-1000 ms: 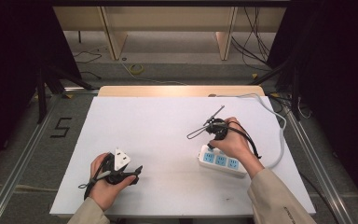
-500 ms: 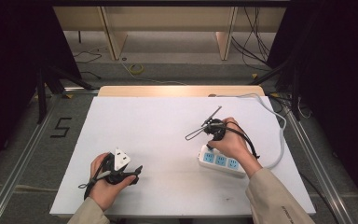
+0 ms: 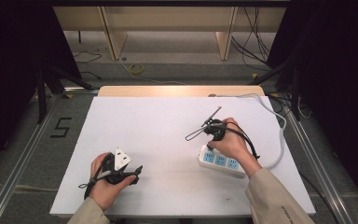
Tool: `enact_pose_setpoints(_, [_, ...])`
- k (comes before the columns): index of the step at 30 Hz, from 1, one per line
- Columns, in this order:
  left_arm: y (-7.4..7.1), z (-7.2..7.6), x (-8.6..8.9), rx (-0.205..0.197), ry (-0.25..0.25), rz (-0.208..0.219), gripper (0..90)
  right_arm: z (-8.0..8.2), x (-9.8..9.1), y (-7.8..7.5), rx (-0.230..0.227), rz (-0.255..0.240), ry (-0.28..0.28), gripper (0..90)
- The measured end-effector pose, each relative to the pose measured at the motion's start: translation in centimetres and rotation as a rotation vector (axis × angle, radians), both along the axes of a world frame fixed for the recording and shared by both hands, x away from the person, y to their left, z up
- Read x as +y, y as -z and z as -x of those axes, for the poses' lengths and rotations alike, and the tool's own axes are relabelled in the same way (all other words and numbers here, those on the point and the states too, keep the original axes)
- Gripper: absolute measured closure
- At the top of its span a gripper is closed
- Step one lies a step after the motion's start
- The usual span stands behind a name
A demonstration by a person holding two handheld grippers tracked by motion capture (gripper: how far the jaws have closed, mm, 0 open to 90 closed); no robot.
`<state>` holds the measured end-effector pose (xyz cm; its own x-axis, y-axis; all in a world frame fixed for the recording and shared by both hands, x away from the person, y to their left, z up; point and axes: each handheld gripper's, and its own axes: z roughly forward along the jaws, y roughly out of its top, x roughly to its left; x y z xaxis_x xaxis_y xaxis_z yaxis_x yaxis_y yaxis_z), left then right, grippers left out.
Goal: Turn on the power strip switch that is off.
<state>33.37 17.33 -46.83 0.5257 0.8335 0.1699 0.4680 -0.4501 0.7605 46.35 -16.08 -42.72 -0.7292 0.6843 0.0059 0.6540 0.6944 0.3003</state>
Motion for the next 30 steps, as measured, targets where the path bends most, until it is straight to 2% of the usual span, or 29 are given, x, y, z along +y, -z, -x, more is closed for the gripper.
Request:
enact_pose_setpoints(19, [-0.01,0.02,-0.07,-0.001,0.002,-0.001,23.4,0.13,0.45,0.16,-0.015,0.031,-0.003,90.0])
enact_pose_setpoints(20, [-0.01,0.03,-0.07,-0.002,0.001,-0.001,23.4,0.11,0.47,0.22,-0.017,0.02,-0.002,90.0])
enact_pose_setpoints(26, [-0.01,0.01,0.04,-0.001,-0.001,-0.001,23.4,0.3,0.77,0.19,-0.027,0.045,-0.006,90.0])
enact_pose_setpoints(30, [-0.02,0.06,-0.07,-0.003,0.001,0.0,23.4,0.2,0.62,0.23,-0.019,0.032,0.002,90.0])
